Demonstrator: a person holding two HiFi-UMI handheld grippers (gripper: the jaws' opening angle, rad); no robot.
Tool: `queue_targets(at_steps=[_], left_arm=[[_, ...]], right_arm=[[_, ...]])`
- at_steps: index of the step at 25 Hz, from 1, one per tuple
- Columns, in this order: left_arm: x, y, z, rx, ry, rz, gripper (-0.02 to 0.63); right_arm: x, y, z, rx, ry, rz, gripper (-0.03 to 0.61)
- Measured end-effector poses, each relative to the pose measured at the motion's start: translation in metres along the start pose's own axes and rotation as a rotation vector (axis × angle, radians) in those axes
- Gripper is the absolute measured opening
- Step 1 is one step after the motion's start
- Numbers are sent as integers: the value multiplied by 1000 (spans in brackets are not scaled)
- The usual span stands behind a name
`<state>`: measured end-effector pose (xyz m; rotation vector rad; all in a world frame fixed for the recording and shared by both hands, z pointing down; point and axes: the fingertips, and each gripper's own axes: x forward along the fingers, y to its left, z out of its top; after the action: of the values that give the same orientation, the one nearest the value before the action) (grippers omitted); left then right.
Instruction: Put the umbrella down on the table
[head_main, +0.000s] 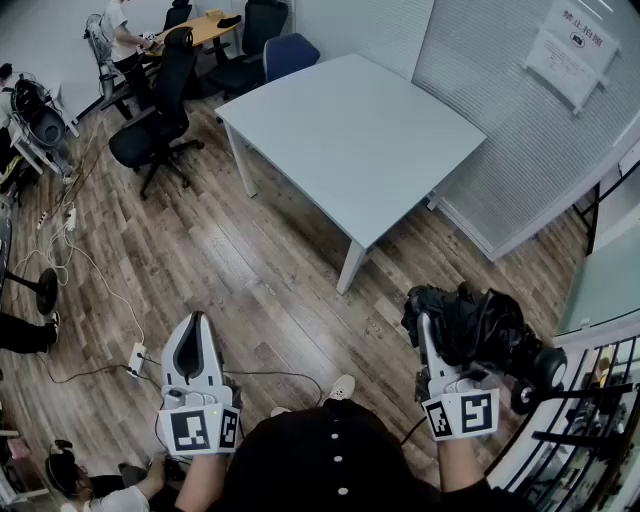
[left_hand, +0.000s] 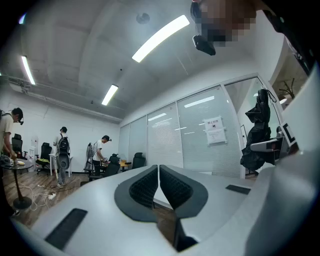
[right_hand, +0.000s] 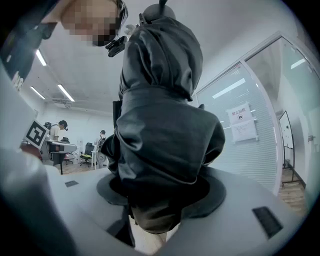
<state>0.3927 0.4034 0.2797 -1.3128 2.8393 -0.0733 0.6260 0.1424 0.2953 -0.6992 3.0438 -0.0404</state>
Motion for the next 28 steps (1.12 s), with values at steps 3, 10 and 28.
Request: queue_targets(at_steps=[3, 10, 28], left_arm=[[4, -10, -3, 1, -1, 0, 23], [18, -23, -2, -6, 8, 28, 23], [30, -6, -17, 19, 7, 136, 23]], right_arm=[[-1, -9, -3, -6, 0, 4, 273], [3, -34, -3, 29, -30, 15, 275], [37, -58, -34, 79, -19, 51, 275]])
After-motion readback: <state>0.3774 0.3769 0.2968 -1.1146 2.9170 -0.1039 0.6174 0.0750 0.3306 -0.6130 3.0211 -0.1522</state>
